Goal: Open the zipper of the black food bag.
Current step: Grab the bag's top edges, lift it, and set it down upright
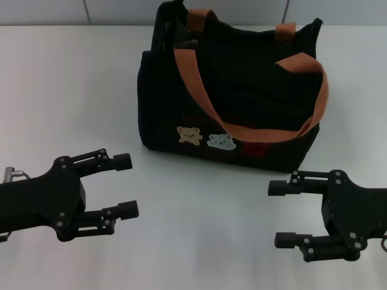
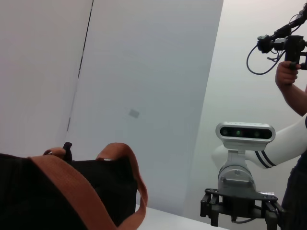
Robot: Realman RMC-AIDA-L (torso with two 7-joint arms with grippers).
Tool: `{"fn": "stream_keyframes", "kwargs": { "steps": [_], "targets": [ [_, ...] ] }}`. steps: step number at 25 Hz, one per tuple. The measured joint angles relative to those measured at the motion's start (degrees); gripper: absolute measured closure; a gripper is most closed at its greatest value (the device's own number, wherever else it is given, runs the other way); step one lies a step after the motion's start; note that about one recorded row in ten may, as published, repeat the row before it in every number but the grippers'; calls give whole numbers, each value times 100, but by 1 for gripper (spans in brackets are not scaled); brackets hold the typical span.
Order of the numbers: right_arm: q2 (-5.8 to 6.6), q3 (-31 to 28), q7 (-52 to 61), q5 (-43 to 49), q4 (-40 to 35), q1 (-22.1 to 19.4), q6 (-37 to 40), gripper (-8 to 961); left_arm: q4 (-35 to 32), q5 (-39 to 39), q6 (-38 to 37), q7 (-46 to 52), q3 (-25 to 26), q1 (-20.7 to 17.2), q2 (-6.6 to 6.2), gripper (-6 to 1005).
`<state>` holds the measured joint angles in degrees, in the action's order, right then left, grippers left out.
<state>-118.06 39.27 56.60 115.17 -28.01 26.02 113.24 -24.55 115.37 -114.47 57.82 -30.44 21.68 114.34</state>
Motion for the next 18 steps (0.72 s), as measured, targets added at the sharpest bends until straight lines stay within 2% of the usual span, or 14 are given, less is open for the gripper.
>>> {"fn": "stream_keyframes", "kwargs": {
  "steps": [14,18],
  "targets": [
    [-6,24,221,6,-17,108,58,227,-427,-47,0,568,52,-6,-50,201],
    [-6,27,227,-13,-19,97,66,227,-428,-51,45,452,52,5,22,200]
  ]
}}
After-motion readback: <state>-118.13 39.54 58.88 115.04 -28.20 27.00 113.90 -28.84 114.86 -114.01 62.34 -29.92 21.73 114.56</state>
